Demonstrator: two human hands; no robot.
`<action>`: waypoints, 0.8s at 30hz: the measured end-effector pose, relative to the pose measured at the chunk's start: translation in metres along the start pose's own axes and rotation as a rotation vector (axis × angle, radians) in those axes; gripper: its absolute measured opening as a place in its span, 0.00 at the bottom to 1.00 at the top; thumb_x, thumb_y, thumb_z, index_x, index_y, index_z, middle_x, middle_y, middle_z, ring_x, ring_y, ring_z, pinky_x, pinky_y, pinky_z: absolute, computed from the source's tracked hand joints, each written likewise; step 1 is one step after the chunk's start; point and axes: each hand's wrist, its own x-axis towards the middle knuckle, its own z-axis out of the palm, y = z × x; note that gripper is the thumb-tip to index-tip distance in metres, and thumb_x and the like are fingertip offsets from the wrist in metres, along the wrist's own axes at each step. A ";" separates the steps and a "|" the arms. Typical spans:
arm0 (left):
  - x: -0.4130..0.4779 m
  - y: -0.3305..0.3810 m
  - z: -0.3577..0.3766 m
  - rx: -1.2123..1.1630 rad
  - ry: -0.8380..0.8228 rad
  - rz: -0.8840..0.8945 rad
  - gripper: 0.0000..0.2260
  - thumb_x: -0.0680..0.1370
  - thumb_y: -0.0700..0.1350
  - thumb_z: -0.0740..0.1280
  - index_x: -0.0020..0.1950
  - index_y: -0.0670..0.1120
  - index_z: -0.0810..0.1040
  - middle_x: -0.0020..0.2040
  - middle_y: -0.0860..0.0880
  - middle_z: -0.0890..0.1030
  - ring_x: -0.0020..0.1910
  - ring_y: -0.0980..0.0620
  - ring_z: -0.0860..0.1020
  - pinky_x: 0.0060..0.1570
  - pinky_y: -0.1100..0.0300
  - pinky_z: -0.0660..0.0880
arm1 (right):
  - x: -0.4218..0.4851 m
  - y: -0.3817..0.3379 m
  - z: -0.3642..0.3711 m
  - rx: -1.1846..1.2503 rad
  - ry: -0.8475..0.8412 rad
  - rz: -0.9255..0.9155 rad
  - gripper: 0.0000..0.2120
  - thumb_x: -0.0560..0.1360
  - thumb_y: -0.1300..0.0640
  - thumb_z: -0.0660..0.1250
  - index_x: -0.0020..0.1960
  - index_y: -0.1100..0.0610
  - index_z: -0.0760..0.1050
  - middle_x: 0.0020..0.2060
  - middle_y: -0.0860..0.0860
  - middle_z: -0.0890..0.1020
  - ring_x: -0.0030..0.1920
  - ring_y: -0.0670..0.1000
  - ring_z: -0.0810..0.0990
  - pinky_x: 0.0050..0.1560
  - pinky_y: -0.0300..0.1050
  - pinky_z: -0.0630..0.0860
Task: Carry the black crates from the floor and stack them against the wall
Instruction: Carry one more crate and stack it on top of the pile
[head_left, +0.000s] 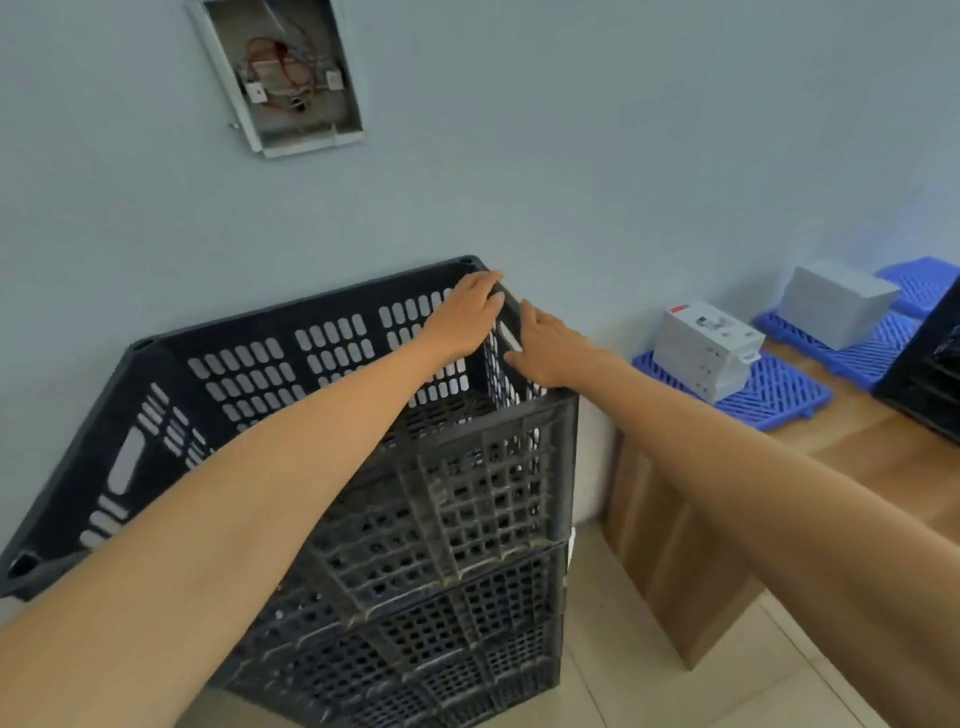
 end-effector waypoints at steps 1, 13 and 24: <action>0.015 -0.003 0.005 0.024 -0.043 -0.015 0.21 0.85 0.45 0.51 0.78 0.43 0.60 0.79 0.44 0.58 0.79 0.47 0.53 0.76 0.52 0.49 | 0.007 0.002 0.002 0.041 -0.034 -0.008 0.37 0.81 0.51 0.59 0.78 0.65 0.42 0.75 0.63 0.60 0.73 0.62 0.63 0.70 0.57 0.64; 0.054 -0.030 0.010 0.189 -0.284 -0.042 0.24 0.84 0.58 0.41 0.80 0.57 0.46 0.80 0.54 0.40 0.79 0.47 0.37 0.74 0.40 0.34 | 0.024 0.004 0.005 -0.135 -0.068 -0.041 0.42 0.80 0.47 0.61 0.78 0.65 0.37 0.75 0.62 0.59 0.69 0.65 0.69 0.64 0.57 0.69; 0.003 -0.160 -0.081 0.407 -0.098 0.024 0.27 0.83 0.58 0.50 0.80 0.50 0.51 0.80 0.51 0.54 0.79 0.53 0.54 0.77 0.54 0.52 | 0.115 -0.050 -0.012 -0.226 0.014 -0.367 0.40 0.79 0.51 0.61 0.79 0.58 0.38 0.79 0.56 0.44 0.79 0.61 0.43 0.76 0.58 0.49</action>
